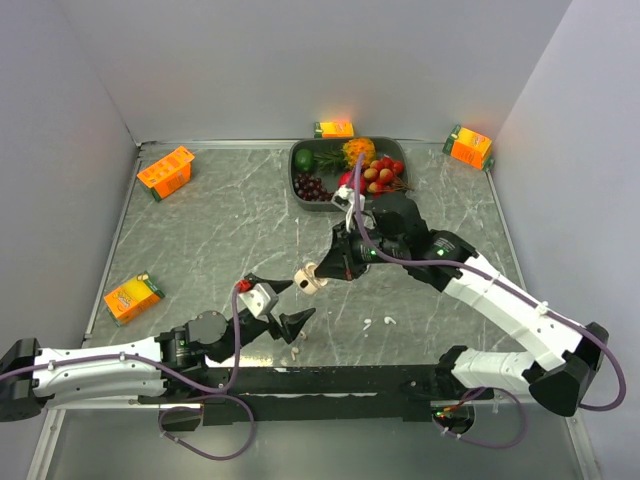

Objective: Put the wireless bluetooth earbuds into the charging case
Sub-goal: Adjust the charging case.

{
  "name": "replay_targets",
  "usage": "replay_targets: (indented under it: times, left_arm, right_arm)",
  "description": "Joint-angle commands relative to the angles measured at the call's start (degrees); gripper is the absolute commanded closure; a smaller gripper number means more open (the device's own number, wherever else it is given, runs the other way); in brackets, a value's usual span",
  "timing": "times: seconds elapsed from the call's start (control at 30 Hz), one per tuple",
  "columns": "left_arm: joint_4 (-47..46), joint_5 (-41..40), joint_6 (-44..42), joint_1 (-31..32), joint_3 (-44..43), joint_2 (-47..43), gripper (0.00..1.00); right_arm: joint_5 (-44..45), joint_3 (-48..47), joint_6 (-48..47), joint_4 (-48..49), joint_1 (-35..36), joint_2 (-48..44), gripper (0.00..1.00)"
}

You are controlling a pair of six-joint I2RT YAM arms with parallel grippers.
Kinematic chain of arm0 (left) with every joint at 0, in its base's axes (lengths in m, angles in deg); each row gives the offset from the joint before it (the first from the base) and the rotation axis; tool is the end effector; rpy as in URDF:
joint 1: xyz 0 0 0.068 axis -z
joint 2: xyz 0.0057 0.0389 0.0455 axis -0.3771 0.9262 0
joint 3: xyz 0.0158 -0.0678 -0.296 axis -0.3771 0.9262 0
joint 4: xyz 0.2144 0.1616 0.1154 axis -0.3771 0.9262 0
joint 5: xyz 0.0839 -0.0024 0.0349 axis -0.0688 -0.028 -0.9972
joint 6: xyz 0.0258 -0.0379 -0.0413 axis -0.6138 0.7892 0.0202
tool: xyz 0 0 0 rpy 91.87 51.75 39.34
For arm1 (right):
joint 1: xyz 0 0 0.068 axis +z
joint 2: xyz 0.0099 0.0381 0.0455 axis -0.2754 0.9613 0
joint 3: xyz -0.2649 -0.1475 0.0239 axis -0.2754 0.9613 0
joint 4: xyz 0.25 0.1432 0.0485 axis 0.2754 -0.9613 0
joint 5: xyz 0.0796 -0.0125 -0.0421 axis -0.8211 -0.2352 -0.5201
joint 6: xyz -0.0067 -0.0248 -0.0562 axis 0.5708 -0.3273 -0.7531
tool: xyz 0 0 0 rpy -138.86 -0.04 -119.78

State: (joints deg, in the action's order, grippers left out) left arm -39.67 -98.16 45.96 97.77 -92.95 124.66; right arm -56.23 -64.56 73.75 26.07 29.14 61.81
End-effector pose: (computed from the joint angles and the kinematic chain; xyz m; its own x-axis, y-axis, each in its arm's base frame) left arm 0.0632 -0.1701 0.2602 -0.0336 -0.1015 -0.9943 0.7844 0.6138 -0.0892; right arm 0.1810 0.2128 0.3896 -0.6608 -0.2062 -0.7217 -0.7216 0.4390 0.5353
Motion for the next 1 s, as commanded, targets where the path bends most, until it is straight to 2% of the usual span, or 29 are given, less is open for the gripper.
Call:
replay_targets:
  times: [0.0,0.07,0.17,0.23,0.3,0.4,0.43,0.5,0.53,0.6,0.67,0.73,0.83,0.97]
  left_arm:
    - [2.5,-3.4,6.1,0.1,-2.9,-1.6,0.16]
    - [3.9,-6.5,11.6,0.2,-3.8,-1.1,0.16]
    - [8.8,-5.9,14.9,0.2,-6.2,-0.3,0.03]
    - [8.4,-0.3,15.1,0.2,-6.2,-1.7,0.02]
    - [6.5,5.9,14.2,0.1,-5.2,-3.5,0.03]
    - [2.2,18.8,13.2,-1.6,-4.3,-5.4,0.07]
    - [2.3,26.2,14.0,-3.0,-5.1,-4.0,0.08]
    - [2.5,32.9,14.6,-8.0,-5.6,-2.1,0.12]
    - [0.6,39.0,14.9,-9.6,-4.5,-1.0,0.13]
    - [-3.6,44.7,16.0,-14.0,-2.7,-0.7,0.14]
    - [-7.6,54.0,18.3,-19.5,-1.7,0.2,0.15]
    - [-7.6,61.5,18.5,-23.9,-3.5,3.6,0.21]
    - [-9.2,66.0,19.9,-28.2,-5.5,8.7,0.25]
    - [-12.2,70.9,21.8,-29.6,-9.3,14.9,0.27]
  right_arm:
    - [8.4,-2.9,-4.3,-1.8,0.2,-4.7,1.0]
    - [11.7,-1.2,-6.8,-1.0,0.5,-6.3,1.0]
    - [13.9,3.1,-12.7,1.8,0.7,-9.3,0.89]
    - [14.4,7.4,-19.0,6.1,0.9,-12.7,0.9]
    - [14.8,7.8,-22.7,3.9,1.2,-13.7,0.96]
    - [14.8,7.9,-28.7,3.0,2.2,-14.9,1.0]
    - [14.4,9.5,-29.0,3.9,2.3,-15.7,1.0]
    - [13.0,11.6,-29.2,5.8,2.4,-18.2,1.0]
    - [12.1,12.0,-29.4,6.7,2.5,-18.7,1.0]
    - [10.8,12.5,-29.8,6.7,2.9,-19.3,1.0]
    - [10.9,12.8,-29.9,6.4,3.6,-19.5,1.0]
    - [10.5,13.2,-29.5,7.0,4.2,-20.0,1.0]
    - [7.9,12.9,-29.3,6.6,4.8,-19.7,1.0]
    - [8.4,11.5,-29.2,4.8,6.4,-17.0,1.0]
